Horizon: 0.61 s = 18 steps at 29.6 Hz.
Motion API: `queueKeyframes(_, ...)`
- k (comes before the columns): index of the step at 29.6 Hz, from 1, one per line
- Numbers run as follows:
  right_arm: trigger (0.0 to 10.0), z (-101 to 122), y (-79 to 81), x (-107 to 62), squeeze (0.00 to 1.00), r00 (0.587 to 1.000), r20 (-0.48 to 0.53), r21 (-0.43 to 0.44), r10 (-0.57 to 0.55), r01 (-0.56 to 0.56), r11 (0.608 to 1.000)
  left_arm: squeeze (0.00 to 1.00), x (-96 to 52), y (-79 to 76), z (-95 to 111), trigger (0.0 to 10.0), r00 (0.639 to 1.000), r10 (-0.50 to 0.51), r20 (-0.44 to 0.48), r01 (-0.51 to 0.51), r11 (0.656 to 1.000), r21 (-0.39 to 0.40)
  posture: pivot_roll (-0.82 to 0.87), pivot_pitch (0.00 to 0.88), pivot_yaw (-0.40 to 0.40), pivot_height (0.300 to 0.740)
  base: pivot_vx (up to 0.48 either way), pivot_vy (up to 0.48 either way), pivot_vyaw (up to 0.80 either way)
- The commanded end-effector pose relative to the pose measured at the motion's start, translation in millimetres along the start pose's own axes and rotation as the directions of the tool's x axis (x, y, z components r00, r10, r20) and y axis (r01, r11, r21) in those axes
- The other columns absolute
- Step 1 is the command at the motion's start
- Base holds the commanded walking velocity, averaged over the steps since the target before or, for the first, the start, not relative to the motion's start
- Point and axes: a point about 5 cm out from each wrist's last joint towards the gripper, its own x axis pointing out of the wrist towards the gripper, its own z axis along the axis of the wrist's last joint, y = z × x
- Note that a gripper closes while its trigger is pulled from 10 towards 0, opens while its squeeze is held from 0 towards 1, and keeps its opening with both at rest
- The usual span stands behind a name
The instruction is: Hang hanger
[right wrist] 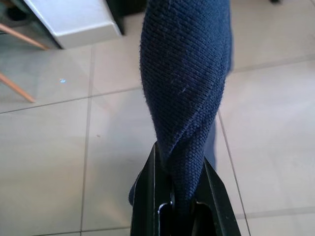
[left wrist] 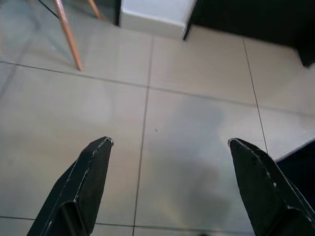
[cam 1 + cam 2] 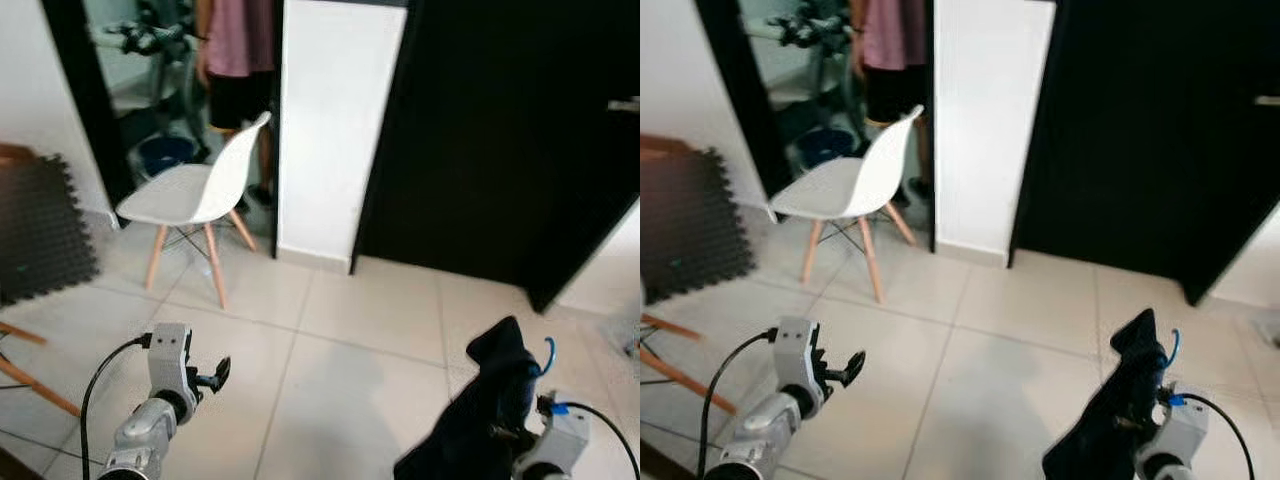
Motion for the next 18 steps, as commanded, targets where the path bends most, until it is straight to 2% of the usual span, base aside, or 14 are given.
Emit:
queueKeyframes(1,10.0,4.5,-1.4,-0.5,0.0,1.0,0.029,0.005,-0.001,0.001,1.0,0.0,0.1,-0.3,-0.5,10.0,1.0,-0.007,-0.003,0.007,1.0,-0.006,0.0,0.079,-0.052,0.74,0.0,0.0,-0.8)
queueKeyframes(18,10.0,7.9,-1.1,4.4,0.0,1.0,0.022,0.006,0.003,-0.003,1.0,0.0,6.1,-5.2,4.5,10.0,1.0,-0.013,-0.005,0.013,1.0,-0.018,-0.01,0.043,-0.049,0.74,0.0,0.0,-0.8)
